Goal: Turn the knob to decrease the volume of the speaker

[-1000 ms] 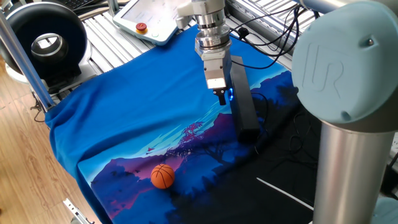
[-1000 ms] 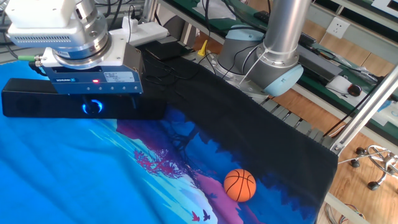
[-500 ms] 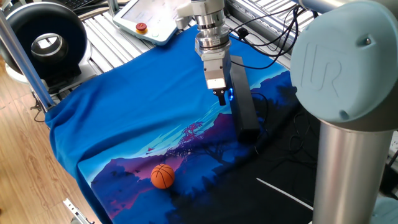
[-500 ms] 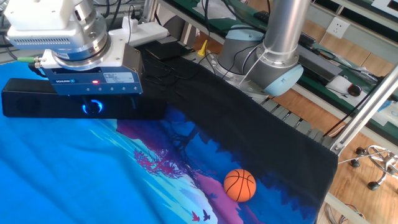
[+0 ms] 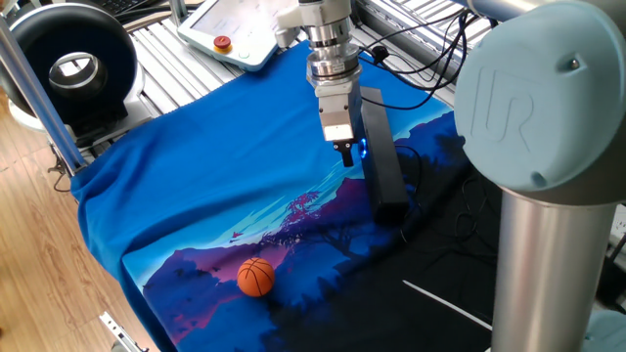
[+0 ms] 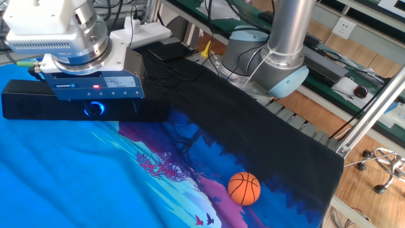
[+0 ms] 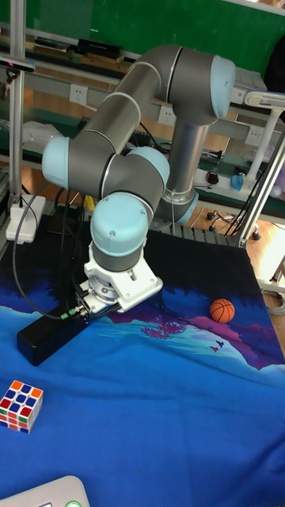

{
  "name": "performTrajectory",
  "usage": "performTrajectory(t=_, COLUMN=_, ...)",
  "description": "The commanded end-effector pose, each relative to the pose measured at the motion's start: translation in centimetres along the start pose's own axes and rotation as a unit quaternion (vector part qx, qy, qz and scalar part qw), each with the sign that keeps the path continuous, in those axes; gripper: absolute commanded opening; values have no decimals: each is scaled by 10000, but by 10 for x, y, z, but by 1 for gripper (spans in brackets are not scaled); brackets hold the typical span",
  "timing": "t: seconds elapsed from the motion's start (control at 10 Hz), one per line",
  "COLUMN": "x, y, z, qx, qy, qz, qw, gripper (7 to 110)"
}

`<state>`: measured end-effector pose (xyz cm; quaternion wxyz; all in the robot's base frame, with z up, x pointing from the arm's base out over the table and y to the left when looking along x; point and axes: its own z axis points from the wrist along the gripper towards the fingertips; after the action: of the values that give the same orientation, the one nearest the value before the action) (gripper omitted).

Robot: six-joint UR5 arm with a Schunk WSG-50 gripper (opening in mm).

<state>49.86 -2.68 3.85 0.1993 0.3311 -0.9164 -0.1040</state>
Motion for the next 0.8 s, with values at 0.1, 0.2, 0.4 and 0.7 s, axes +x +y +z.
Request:
performTrajectory(t=0.1, x=-1, y=3, z=-1, qx=-64, qy=-23, qz=37, qw=10000, gripper=66)
performTrajectory(t=0.2, x=-1, y=2, z=-2, qx=-42, qy=-5, qz=58, qw=10000, gripper=66)
performTrajectory(t=0.4, x=4, y=2, z=-2, qx=-66, qy=102, qz=128, qw=9998, gripper=66)
performTrajectory(t=0.7, x=9, y=2, z=-1, qx=-84, qy=214, qz=195, qw=9995, gripper=66)
